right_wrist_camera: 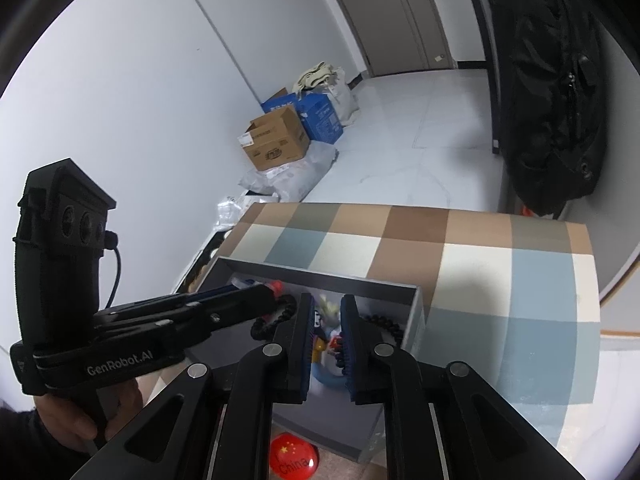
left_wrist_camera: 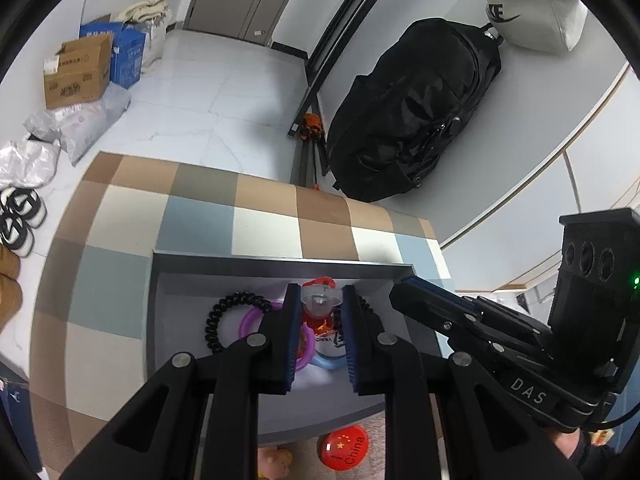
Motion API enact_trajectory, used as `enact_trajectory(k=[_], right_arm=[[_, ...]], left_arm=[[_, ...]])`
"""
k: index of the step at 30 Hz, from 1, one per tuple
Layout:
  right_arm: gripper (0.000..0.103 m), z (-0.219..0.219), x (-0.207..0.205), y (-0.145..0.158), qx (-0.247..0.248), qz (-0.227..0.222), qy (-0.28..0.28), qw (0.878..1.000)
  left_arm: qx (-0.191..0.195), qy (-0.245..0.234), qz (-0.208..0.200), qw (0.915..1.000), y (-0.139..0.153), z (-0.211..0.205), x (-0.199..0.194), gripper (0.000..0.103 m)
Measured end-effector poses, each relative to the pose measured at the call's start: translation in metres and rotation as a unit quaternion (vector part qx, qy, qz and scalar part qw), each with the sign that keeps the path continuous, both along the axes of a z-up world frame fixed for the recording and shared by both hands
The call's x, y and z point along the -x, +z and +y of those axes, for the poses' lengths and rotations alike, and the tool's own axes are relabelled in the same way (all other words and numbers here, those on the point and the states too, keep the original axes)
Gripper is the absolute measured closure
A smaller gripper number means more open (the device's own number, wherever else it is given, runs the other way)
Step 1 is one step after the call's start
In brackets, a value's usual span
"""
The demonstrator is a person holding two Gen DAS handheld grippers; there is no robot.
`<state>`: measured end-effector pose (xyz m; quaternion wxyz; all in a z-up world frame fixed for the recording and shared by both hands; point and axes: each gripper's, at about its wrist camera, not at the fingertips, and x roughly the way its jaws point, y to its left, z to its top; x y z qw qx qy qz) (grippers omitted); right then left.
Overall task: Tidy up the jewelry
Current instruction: 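Carry the figurine and charm into the silver box and open both tools, then lift both tools out of the box back over the table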
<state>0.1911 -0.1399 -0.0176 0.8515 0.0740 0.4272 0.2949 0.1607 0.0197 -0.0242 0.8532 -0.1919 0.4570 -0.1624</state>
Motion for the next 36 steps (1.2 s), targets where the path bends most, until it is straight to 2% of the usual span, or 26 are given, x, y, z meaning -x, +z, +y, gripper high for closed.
enact_trajectory(k=[3, 4, 5, 6, 7, 9, 20, 26, 28, 36], right_arm=[[0.089, -0.003, 0.001, 0.002, -0.003, -0.005, -0.005, 1.0], [0.088, -0.003, 0.002, 0.003, -0.001, -0.01, -0.006, 1.0], [0.085, -0.004, 0.003, 0.005, 0.006, -0.018, -0.01, 1.0], [0.069, -0.004, 0.005, 0.007, 0.012, -0.028, -0.012, 0.999], [0.043, -0.005, 0.008, 0.009, 0.014, -0.035, -0.014, 0.999], [0.028, -0.011, 0.012, 0.012, 0.013, -0.047, -0.028, 0.998], [0.025, -0.035, 0.019, 0.014, 0.005, -0.041, -0.069, 0.997], [0.018, -0.033, 0.032, 0.017, 0.002, -0.051, -0.068, 0.996], [0.012, -0.033, 0.036, 0.017, 0.003, -0.054, -0.069, 0.996], [0.0, -0.029, 0.058, 0.015, 0.003, -0.059, -0.066, 0.996]], left_arm=[[0.008, 0.0, -0.003, 1.0, 0.001, 0.001, 0.001, 0.087], [0.005, -0.002, -0.006, 1.0, 0.002, -0.001, 0.001, 0.078], [0.002, 0.0, -0.009, 1.0, 0.003, -0.002, 0.001, 0.062], [-0.001, 0.007, -0.013, 0.9999, 0.004, -0.001, 0.002, 0.057], [-0.001, 0.013, -0.015, 0.9998, 0.005, 0.0, 0.003, 0.048], [0.014, 0.016, -0.02, 0.9996, 0.006, 0.005, 0.004, 0.046], [-0.01, 0.034, -0.019, 0.9992, 0.006, 0.008, 0.011, 0.046], [-0.035, 0.046, -0.051, 0.997, 0.013, 0.011, 0.025, 0.046], [-0.039, 0.05, -0.056, 0.9964, 0.014, 0.012, 0.03, 0.046], [-0.06, 0.067, -0.054, 0.9945, 0.015, 0.016, 0.05, 0.046]])
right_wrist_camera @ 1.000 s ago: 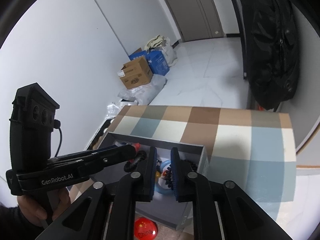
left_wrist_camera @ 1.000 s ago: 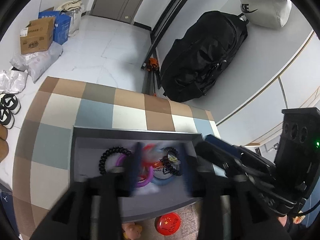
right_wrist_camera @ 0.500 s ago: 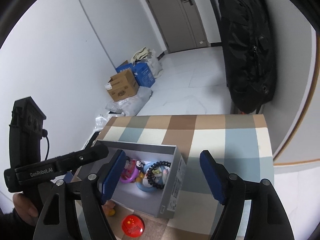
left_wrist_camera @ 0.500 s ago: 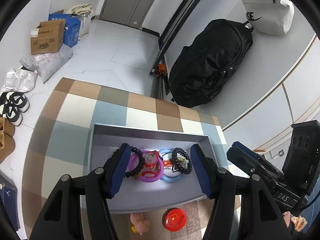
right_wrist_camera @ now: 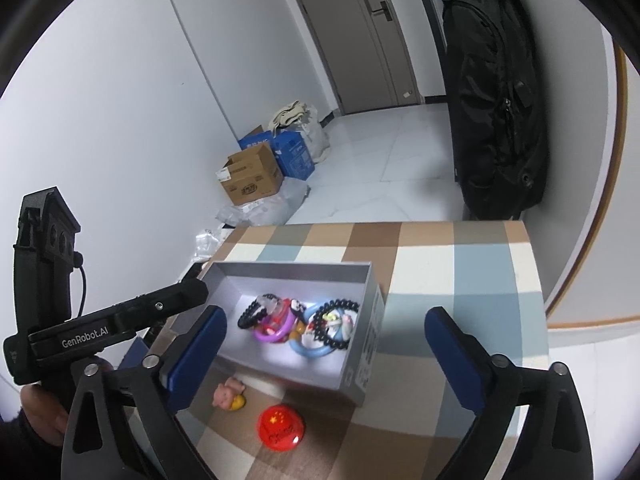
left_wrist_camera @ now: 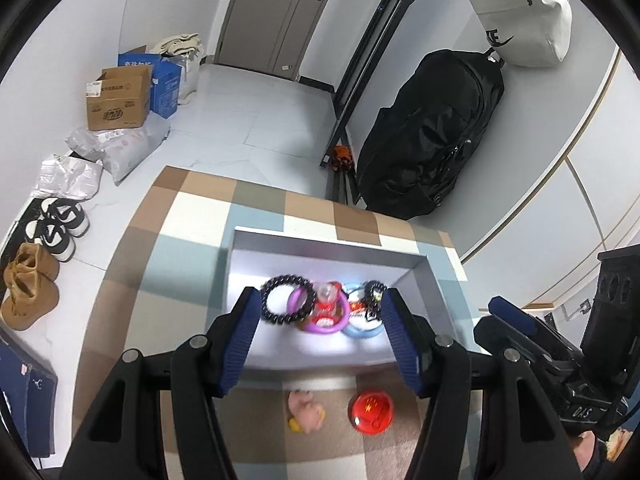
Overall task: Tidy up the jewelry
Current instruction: 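Lift both tools out of the box back over the table, then lower the left tool onto the pink pig toy and close it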
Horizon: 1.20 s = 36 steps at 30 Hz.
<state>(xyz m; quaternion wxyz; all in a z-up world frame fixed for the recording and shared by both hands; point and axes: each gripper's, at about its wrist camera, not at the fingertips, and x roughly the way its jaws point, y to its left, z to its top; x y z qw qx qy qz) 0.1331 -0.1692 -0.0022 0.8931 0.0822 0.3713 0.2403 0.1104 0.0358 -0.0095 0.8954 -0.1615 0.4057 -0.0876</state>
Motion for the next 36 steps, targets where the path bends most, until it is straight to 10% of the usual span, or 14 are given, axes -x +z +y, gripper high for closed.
enact_trajectory(k=[36], right_arm=[[0.0, -0.01, 0.046, -0.04, 0.041, 0.063, -0.022, 0.997]], left_arm=[[-0.067, -0.019, 0.077, 0.9946, -0.05, -0.014, 0.029, 0.034]])
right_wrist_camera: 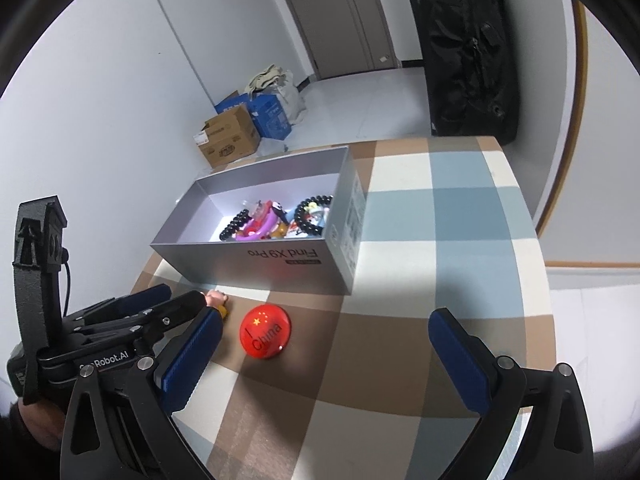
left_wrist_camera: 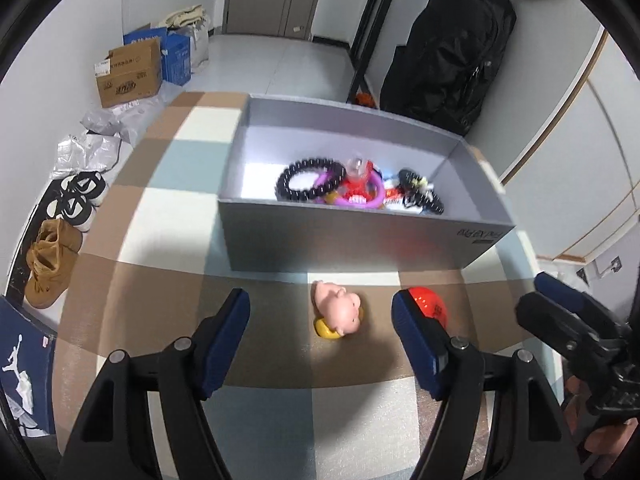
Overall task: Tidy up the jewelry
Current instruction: 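Lower the left tool onto the pink pig toy and close it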
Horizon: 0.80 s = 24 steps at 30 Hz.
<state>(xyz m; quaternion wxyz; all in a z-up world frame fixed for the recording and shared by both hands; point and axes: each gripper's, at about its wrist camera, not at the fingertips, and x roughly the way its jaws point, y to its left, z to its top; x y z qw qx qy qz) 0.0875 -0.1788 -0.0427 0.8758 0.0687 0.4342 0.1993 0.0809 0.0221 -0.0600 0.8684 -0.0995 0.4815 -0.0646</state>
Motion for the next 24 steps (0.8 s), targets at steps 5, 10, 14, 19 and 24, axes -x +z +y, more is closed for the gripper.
enact_trajectory(k=[5, 10, 14, 19, 24], right_arm=[[0.0, -0.003, 0.001, -0.002, 0.004, 0.005, 0.0, 1.0], [0.0, -0.006, 0.001, -0.005, 0.006, 0.011, -0.001, 1.0], [0.0, -0.006, -0.001, -0.007, 0.007, 0.016, -0.003, 1.0], [0.0, -0.005, 0.0, -0.007, 0.008, 0.019, -0.002, 1.0], [0.0, -0.004, 0.0, -0.009, 0.011, 0.022, -0.002, 1.0]], left_arm=[[0.007, -0.001, 0.015, 0.9999, -0.005, -0.003, -0.006, 0.054], [0.001, -0.015, 0.016, 0.9998, -0.006, -0.011, -0.006, 0.072], [-0.004, -0.024, 0.019, 0.9995, -0.006, -0.014, -0.006, 0.083], [-0.017, -0.03, 0.015, 0.9993, -0.005, -0.015, -0.005, 0.083], [0.001, -0.03, 0.02, 0.9994, -0.005, -0.012, -0.006, 0.084]])
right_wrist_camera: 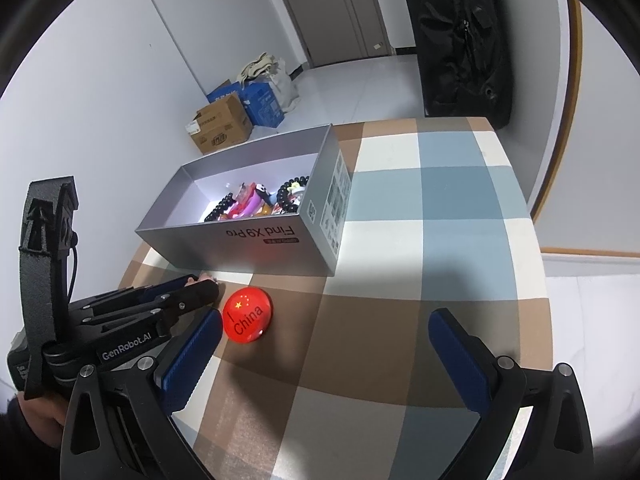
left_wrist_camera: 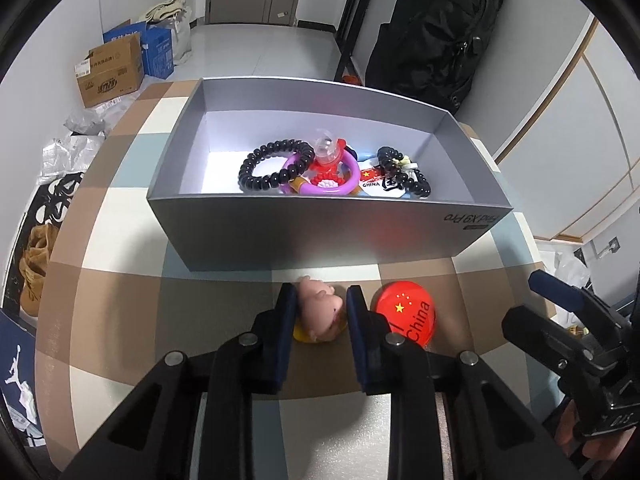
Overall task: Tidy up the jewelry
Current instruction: 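Lower the left tool onto the pink pig toy and close it, then hold the pig toy in the left tool while the right tool grasps the red 'I China' disc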
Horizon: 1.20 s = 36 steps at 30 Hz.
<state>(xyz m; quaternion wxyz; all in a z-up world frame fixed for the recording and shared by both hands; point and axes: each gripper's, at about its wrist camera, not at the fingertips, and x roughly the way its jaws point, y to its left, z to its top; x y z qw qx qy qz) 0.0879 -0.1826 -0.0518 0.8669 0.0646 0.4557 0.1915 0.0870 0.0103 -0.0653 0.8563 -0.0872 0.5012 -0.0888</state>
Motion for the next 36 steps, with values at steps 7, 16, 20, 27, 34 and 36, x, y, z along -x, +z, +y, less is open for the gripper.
enact_trajectory(k=[7, 16, 20, 27, 34, 36], right_arm=[[0.0, -0.001, -0.001, -0.001, 0.0, 0.002, -0.001, 1.0], [0.0, 0.004, -0.001, -0.004, 0.003, 0.004, 0.005, 1.0], [0.0, 0.016, 0.0, -0.005, 0.011, 0.0, 0.023, 1.0], [0.0, 0.041, 0.005, -0.007, 0.036, -0.021, 0.056, 0.998], [0.001, 0.06, 0.005, -0.009, 0.051, -0.033, 0.088, 0.994], [0.003, 0.065, 0.004, -0.009, 0.063, -0.039, 0.096, 0.993]], left_arm=[[0.016, -0.004, -0.006, 0.9998, 0.006, -0.001, 0.001, 0.085], [0.035, 0.003, -0.026, 0.9991, 0.023, 0.011, 0.017, 0.085], [0.047, 0.018, -0.032, 0.9982, 0.026, 0.021, 0.021, 0.085], [0.056, 0.034, -0.032, 0.9973, 0.026, 0.03, 0.026, 0.085], [0.069, 0.048, -0.032, 0.9959, 0.027, 0.042, 0.029, 0.085], [0.071, 0.05, -0.031, 0.9957, 0.026, 0.044, 0.028, 0.085]])
